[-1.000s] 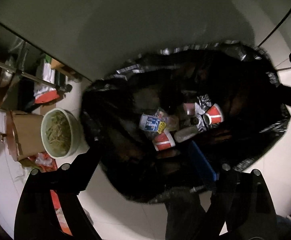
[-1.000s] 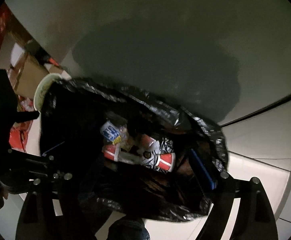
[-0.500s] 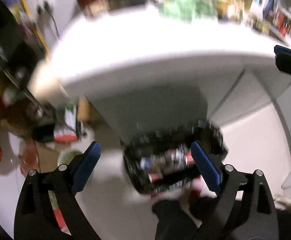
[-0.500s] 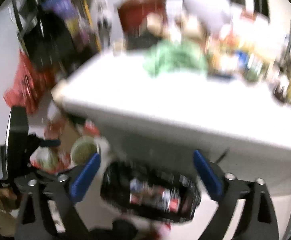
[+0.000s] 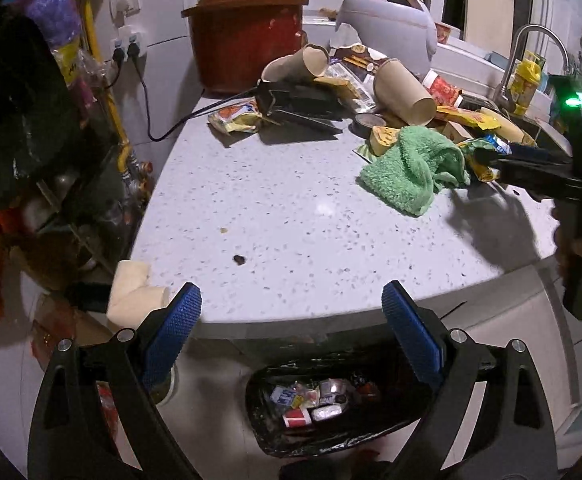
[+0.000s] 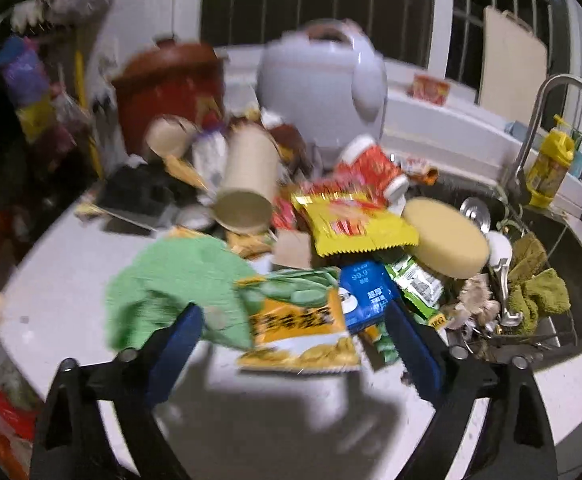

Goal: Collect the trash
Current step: 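Grasp the green towel with the left tool while the right grasps the yellow snack bag, then carry the towel and snack bag over the black bag and open both tools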

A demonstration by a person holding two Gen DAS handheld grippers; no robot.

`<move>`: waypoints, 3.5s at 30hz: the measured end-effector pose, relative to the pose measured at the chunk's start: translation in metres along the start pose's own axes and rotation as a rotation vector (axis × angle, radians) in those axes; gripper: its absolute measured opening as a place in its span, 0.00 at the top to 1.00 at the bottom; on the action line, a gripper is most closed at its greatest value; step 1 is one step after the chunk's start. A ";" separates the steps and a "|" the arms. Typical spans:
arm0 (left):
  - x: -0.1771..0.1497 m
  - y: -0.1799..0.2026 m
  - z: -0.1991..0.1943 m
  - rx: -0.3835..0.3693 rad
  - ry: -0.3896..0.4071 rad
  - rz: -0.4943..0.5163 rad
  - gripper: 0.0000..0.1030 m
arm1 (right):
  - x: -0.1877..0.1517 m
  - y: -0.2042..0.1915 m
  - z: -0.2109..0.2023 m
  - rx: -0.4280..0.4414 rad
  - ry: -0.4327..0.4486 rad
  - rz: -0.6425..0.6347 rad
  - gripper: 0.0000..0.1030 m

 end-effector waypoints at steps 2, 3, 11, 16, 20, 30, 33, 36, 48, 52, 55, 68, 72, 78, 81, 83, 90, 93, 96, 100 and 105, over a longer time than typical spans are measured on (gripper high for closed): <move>0.003 0.003 0.004 -0.003 -0.002 0.004 0.13 | 0.001 0.001 0.011 -0.034 -0.028 -0.031 0.34; 0.004 0.003 0.005 -0.008 -0.003 0.007 0.13 | 0.002 0.001 0.011 -0.017 -0.031 -0.034 0.47; 0.045 0.033 0.026 -0.116 0.033 0.046 0.13 | 0.004 0.011 -0.052 0.099 0.039 0.050 0.54; 0.074 0.071 0.058 -0.243 0.018 0.085 0.13 | -0.002 0.022 -0.087 0.131 0.081 0.118 0.54; 0.089 0.097 0.087 -0.285 0.005 0.118 0.13 | -0.014 0.028 -0.102 0.137 0.081 0.154 0.54; 0.095 0.097 0.119 -0.301 -0.040 0.052 0.82 | -0.038 0.035 -0.106 0.147 0.060 0.223 0.53; 0.094 0.094 0.103 -0.334 -0.025 0.066 0.83 | -0.037 0.033 -0.107 0.160 0.064 0.232 0.53; 0.096 0.090 0.078 -0.380 0.010 0.071 0.84 | -0.031 0.029 -0.109 0.179 0.082 0.233 0.53; 0.121 0.047 -0.054 -0.411 0.235 0.101 0.84 | 0.004 0.004 -0.140 0.279 0.177 0.172 0.53; 0.098 0.027 -0.082 -0.389 0.233 0.115 0.84 | 0.005 -0.012 -0.154 0.312 0.183 0.126 0.53; 0.078 0.014 -0.095 -0.385 0.206 0.099 0.84 | 0.000 -0.024 -0.161 0.350 0.165 0.113 0.53; -0.046 -0.012 -0.073 -0.376 -0.100 0.055 0.84 | -0.061 -0.094 -0.144 0.467 -0.062 -0.052 0.54; -0.092 -0.017 -0.030 -0.360 -0.216 0.044 0.84 | -0.099 -0.111 -0.125 0.472 -0.185 -0.088 0.54; -0.165 -0.023 0.060 -0.321 -0.380 -0.004 0.84 | -0.185 -0.134 -0.059 0.434 -0.402 -0.119 0.54; -0.195 -0.021 0.103 -0.302 -0.433 -0.010 0.83 | -0.223 -0.141 -0.019 0.404 -0.465 -0.126 0.54; -0.213 -0.019 0.139 -0.289 -0.486 -0.030 0.83 | -0.245 -0.143 0.008 0.380 -0.501 -0.124 0.54; -0.263 -0.011 0.236 -0.218 -0.629 -0.010 0.55 | -0.315 -0.141 0.113 0.270 -0.618 -0.085 0.29; -0.278 -0.015 0.259 -0.183 -0.665 -0.016 0.39 | -0.331 -0.138 0.142 0.229 -0.657 -0.063 0.28; -0.286 -0.021 0.272 -0.137 -0.705 -0.012 0.35 | -0.339 -0.129 0.154 0.215 -0.678 -0.037 0.28; -0.281 -0.027 0.261 -0.119 -0.679 -0.010 0.35 | -0.331 -0.120 0.144 0.207 -0.663 -0.010 0.28; -0.247 -0.027 0.217 -0.144 -0.599 -0.001 0.35 | -0.285 -0.110 0.097 0.258 -0.586 0.030 0.28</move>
Point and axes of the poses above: each gripper's, at about its wrist camera, not at the fingertips, and z roughly the way its jaws point, y to its right, x to its top, the point moved 2 cm from there along z, roughly the way its jaws point
